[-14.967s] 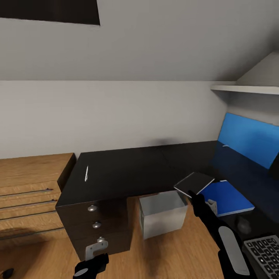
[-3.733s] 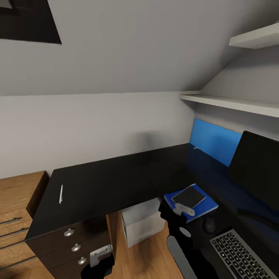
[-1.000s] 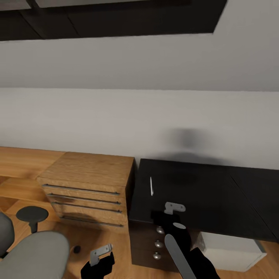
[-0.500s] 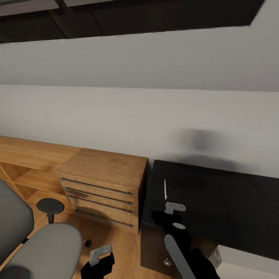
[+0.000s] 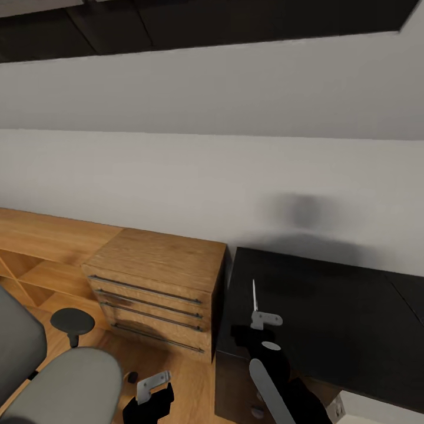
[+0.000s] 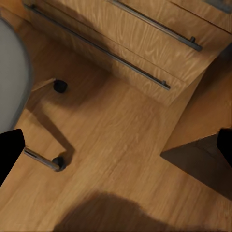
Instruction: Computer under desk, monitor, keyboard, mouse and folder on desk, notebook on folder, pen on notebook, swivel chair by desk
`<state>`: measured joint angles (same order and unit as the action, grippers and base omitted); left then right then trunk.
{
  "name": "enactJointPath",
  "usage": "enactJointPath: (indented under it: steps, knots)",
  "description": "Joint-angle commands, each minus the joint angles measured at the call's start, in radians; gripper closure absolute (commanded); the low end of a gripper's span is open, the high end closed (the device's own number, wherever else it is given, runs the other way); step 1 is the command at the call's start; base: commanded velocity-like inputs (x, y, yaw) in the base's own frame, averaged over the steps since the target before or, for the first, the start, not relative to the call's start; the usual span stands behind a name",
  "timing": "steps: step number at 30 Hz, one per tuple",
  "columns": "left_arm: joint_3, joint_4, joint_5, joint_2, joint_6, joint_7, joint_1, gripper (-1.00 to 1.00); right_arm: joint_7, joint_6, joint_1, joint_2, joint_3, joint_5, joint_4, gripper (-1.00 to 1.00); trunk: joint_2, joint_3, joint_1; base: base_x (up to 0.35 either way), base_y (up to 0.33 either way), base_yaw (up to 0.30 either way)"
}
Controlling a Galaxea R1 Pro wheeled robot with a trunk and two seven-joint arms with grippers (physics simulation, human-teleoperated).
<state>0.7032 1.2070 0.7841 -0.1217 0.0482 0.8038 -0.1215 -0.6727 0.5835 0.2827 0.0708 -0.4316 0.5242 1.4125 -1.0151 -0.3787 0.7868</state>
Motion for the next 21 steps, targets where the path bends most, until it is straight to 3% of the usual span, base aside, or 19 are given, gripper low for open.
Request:
enactJointPath:
  steps: [1, 6, 11, 14, 21]
  knots:
    - [0.003, 0.002, 0.001, -0.001, 0.005, 0.007, -0.001, -1.0, -0.009, 0.001, 0.001, 0.0, -0.001, 0.008, -0.001, -1.0, -0.001, -0.001, 0.001, 0.236, 0.0, 0.001]
    - [0.002, 0.002, 0.002, -0.001, 0.005, 0.008, -0.001, -1.0, -0.007, -0.029, 0.001, 0.0, 0.002, -0.023, -0.053, -1.0, -0.001, -0.001, 0.001, 0.118, 0.0, 0.0]
    - [0.002, 0.002, 0.003, -0.001, 0.005, 0.008, -0.001, -1.0, -0.007, -0.114, 0.004, 0.004, 0.003, -0.1, -0.139, -1.0, -0.001, -0.001, 0.001, 0.023, 0.0, 0.0]
    - [0.002, 0.002, 0.003, -0.001, 0.005, 0.008, -0.001, -1.0, -0.006, -0.136, 0.007, 0.003, 0.004, -0.112, -0.184, -1.0, -0.001, -0.001, 0.001, 0.005, 0.0, 0.0]
    - [0.002, 0.003, 0.003, -0.001, 0.005, 0.008, -0.001, -1.0, 0.01, -0.279, 0.088, 0.003, 0.004, -0.12, -0.434, -1.0, -0.001, -0.001, 0.001, 0.0, 0.0, 0.0]
